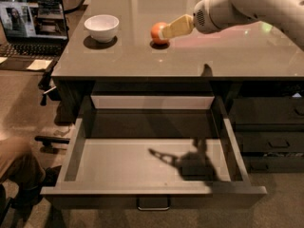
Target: Place orange into top drawer
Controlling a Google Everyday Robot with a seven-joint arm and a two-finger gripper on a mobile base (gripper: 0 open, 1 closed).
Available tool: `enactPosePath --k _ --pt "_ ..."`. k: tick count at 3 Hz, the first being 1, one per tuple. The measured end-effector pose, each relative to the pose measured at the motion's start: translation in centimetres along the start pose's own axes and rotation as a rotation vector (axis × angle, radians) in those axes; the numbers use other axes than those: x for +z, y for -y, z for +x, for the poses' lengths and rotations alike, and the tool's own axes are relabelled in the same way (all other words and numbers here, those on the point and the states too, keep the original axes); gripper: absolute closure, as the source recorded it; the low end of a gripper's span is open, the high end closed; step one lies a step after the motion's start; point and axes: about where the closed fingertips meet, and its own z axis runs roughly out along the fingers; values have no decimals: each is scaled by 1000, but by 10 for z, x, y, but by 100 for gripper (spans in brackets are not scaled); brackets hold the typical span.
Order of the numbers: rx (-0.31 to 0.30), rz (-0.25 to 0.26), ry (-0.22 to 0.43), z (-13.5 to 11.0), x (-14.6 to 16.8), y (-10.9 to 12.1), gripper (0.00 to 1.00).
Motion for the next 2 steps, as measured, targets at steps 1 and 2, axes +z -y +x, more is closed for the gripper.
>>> enactPosePath --k 1,2 --pt "-36 -52 16 -19 46 -4 0" --pt "-36 -72 22 -25 90 1 0"
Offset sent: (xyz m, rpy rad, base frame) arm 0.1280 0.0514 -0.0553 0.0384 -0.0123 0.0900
